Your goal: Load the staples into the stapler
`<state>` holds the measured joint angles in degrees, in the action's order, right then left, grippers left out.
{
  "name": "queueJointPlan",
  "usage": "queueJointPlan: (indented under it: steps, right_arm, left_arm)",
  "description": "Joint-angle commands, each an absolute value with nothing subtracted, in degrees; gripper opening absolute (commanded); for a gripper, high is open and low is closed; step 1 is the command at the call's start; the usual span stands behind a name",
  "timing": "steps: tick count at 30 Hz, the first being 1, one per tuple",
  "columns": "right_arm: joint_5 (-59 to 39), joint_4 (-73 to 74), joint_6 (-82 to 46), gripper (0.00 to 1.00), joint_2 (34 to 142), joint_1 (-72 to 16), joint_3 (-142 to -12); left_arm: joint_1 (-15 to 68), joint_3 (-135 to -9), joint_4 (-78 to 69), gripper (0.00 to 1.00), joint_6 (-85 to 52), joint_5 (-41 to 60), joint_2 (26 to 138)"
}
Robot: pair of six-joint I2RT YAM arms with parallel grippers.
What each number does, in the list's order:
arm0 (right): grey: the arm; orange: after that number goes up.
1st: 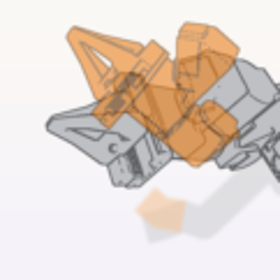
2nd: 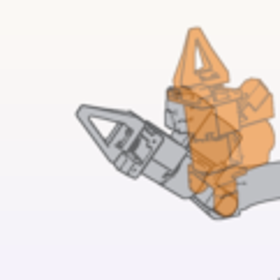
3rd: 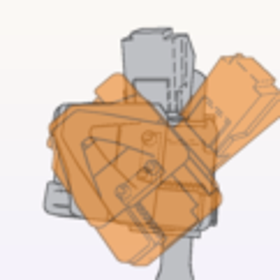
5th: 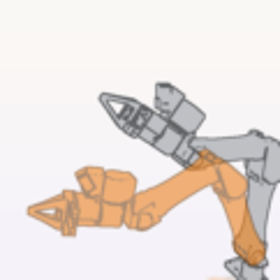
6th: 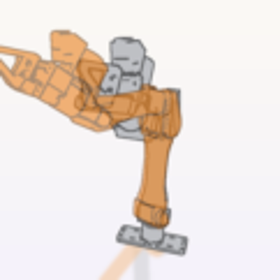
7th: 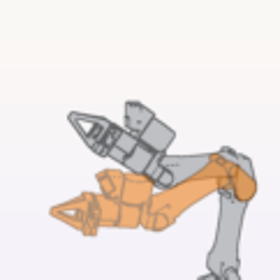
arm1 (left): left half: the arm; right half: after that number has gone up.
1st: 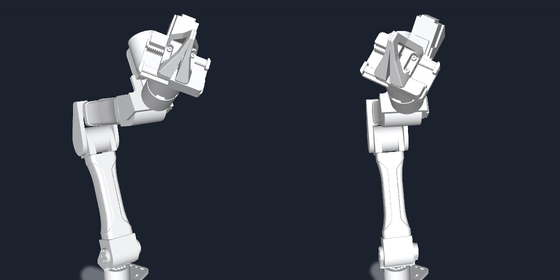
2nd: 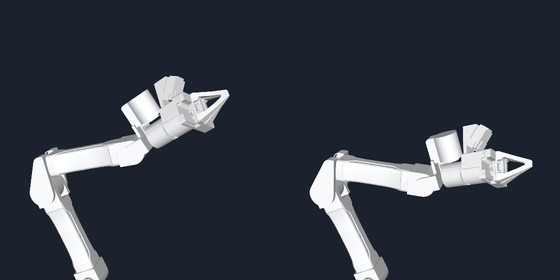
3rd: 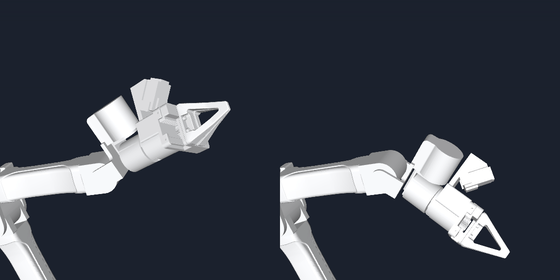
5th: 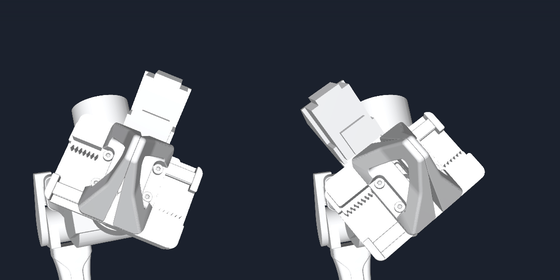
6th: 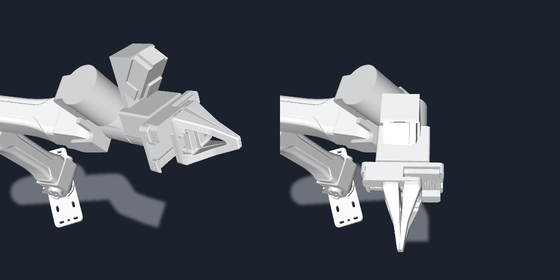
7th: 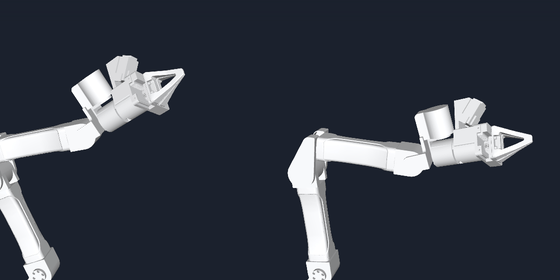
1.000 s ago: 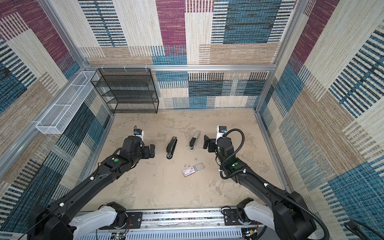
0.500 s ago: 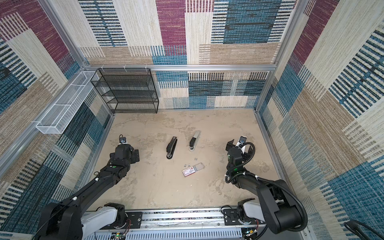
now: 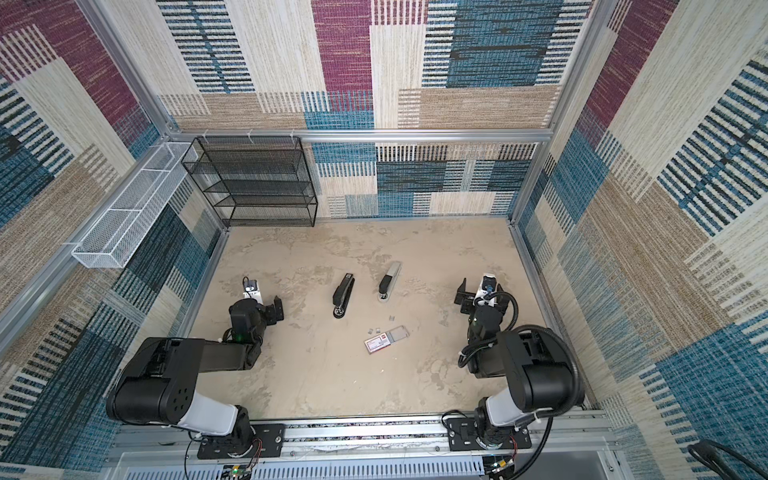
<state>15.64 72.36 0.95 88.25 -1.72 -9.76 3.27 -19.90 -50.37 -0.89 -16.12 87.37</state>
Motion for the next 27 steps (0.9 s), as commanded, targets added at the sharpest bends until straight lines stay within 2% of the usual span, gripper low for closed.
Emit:
queueJointPlan:
  steps: [1, 2, 3, 27]
  right_arm:
    - [7.7, 78.3, 0.2, 1.0, 89.2, -1.1, -10.7]
    - [8.3, 79.1, 0.0, 1.0, 88.9, -1.1, -10.1]
    - [8.5, 73.9, -0.6, 1.0, 87.1, -1.1, -11.1]
    - [8.0, 74.6, -0.2, 1.0, 88.3, -1.1, -11.7]
  left_arm:
    - [2.2, -23.3, -47.5, 0.99, 0.3, -12.1, 87.4]
    - [1.6, -24.1, -45.5, 0.99, -0.5, -11.9, 87.3]
    - [1.3, -23.7, -47.4, 0.99, -0.7, -11.9, 87.9]
    - [0.6, -23.6, -48.0, 0.99, -2.0, -13.8, 87.9]
